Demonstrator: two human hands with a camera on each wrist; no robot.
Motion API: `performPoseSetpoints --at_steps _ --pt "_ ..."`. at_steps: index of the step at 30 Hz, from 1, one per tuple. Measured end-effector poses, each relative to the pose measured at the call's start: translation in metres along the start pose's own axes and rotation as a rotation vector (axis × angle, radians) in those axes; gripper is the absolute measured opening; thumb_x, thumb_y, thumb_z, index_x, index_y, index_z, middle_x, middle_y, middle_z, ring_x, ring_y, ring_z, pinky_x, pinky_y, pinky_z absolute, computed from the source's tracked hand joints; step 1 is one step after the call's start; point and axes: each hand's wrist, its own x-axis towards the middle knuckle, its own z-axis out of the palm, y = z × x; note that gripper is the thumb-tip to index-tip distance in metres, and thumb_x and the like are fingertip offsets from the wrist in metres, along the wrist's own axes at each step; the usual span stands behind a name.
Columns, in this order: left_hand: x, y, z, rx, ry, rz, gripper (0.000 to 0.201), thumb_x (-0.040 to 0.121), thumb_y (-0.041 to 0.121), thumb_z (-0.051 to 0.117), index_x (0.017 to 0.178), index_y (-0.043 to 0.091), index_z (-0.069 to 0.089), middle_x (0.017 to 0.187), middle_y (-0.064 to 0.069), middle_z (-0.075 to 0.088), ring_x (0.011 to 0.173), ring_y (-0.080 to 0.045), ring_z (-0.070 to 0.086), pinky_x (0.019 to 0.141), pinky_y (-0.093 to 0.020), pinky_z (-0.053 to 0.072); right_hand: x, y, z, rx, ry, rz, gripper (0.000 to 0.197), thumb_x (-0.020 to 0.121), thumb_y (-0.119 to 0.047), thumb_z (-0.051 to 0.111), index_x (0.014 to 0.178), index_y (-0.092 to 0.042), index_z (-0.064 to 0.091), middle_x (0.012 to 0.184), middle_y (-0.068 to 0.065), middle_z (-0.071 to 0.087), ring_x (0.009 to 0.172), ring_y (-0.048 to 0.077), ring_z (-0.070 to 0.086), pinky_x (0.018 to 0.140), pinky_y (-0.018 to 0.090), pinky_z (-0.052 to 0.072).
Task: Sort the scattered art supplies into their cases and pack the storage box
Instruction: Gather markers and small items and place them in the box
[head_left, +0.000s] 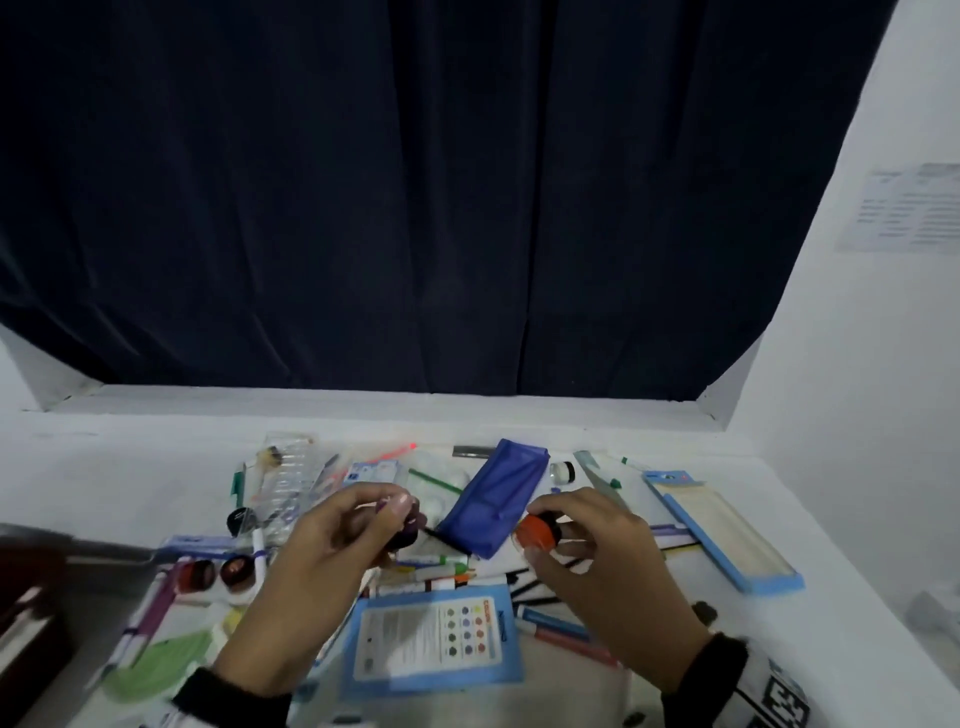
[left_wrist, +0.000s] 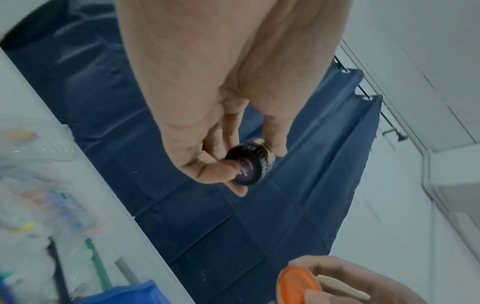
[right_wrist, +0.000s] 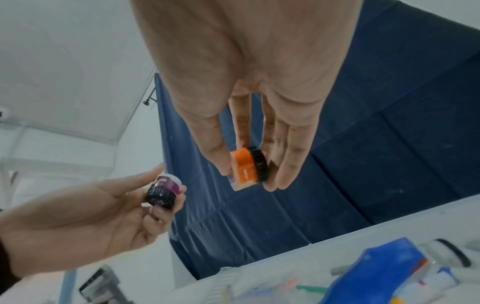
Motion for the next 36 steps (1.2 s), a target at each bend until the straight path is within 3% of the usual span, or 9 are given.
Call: performPoseSetpoints --at_steps 4,8,12,17,19,21,25,31,36 --pt "-0.051 -0.011 -0.01 -0.056 0.048 -0.048 0.029 0.081 0.042 0.062 0.09 0.019 0.077 0.08 -0.005 0.067 0.071 -0.013 0.06 0.066 -0.03 0.049 -0.033 -0.034 0.009 0.158 -0.101 0.08 0.021 0.079 -0.026 0.079 0.095 -0.034 0.067 0.099 -0.013 0.06 0.089 0.01 0.064 0.071 0.025 0.057" --pt "-0.091 -0.032 -0.019 -0.016 0.08 -0.059 0.024 0.078 0.039 0.063 0.088 0.022 0.075 0.069 -0.008 0.057 0.062 -0.023 0.054 0.065 -0.039 0.048 -0.061 -0.055 0.024 0.103 -0.276 0.118 0.029 0.075 -0.047 0.079 0.095 -0.037 0.061 0.098 -0.017 0.059 0.092 0.007 0.06 0.074 0.022 0.053" --pt "-0.119 -0.062 -0.033 0.18 0.041 -0.091 0.017 0.079 0.042 0.069 0.095 0.037 0.076 0.079 -0.008 0.063 0.06 -0.016 0.059 0.063 -0.026 0.05 -0.076 -0.065 0.044 0.054 -0.393 0.117 0.036 0.072 -0.05 0.08 0.095 -0.032 0.06 0.089 -0.019 0.06 0.088 0.003 0.054 0.073 0.014 0.044" --pt "-0.133 -0.085 -0.048 0.568 0.003 0.001 0.043 0.069 0.054 0.074 0.109 0.061 0.058 0.101 0.023 0.062 0.084 -0.004 0.063 0.076 -0.018 0.051 -0.078 -0.07 0.069 -0.013 -0.485 0.094 0.037 0.073 -0.039 0.082 0.098 -0.027 0.059 0.099 -0.012 0.058 0.091 0.009 0.052 0.082 0.024 0.047" --pt "-0.131 -0.082 -0.049 0.668 -0.021 0.033 0.036 0.073 0.041 0.083 0.096 0.057 0.062 0.104 0.029 0.06 0.083 0.001 0.06 0.071 -0.011 0.046 -0.077 -0.071 0.08 -0.049 -0.502 0.09 0.036 0.074 -0.037 0.083 0.099 -0.027 0.059 0.101 -0.013 0.058 0.094 0.007 0.052 0.085 0.024 0.046" --pt "-0.129 -0.083 -0.048 0.733 -0.046 0.054 0.036 0.072 0.028 0.088 0.091 0.048 0.065 0.09 0.02 0.065 0.083 0.002 0.058 0.071 -0.008 0.043 -0.075 -0.07 0.089 -0.072 -0.512 0.102 0.035 0.075 -0.037 0.082 0.099 -0.028 0.059 0.102 -0.014 0.057 0.094 0.006 0.051 0.086 0.024 0.046" --pt "-0.124 -0.095 -0.049 0.836 -0.064 0.082 0.039 0.071 0.026 0.088 0.105 0.029 0.07 0.088 0.015 0.062 0.075 -0.001 0.056 0.07 -0.004 0.037 -0.075 -0.068 0.107 -0.117 -0.529 0.098 0.031 0.078 -0.03 0.08 0.105 -0.031 0.063 0.107 -0.011 0.055 0.1 0.009 0.05 0.09 0.023 0.043" --pt "-0.12 -0.104 -0.048 0.86 -0.151 0.038 0.05 0.087 0.026 0.072 0.134 0.029 0.055 0.114 0.014 0.052 0.103 -0.007 0.053 0.082 -0.003 0.028 -0.08 -0.067 0.119 -0.184 -0.585 0.036 0.021 0.091 -0.022 0.063 0.111 -0.027 0.067 0.11 -0.007 0.056 0.1 0.01 0.053 0.089 0.025 0.047" --pt "-0.116 -0.108 -0.053 0.803 -0.172 0.099 0.041 0.072 0.017 0.085 0.108 0.027 0.067 0.092 0.021 0.052 0.072 0.005 0.048 0.072 -0.003 0.037 -0.078 -0.068 0.12 -0.246 -0.666 0.06 0.019 0.084 -0.023 0.064 0.102 -0.021 0.068 0.103 -0.003 0.06 0.094 0.015 0.058 0.085 0.032 0.05"
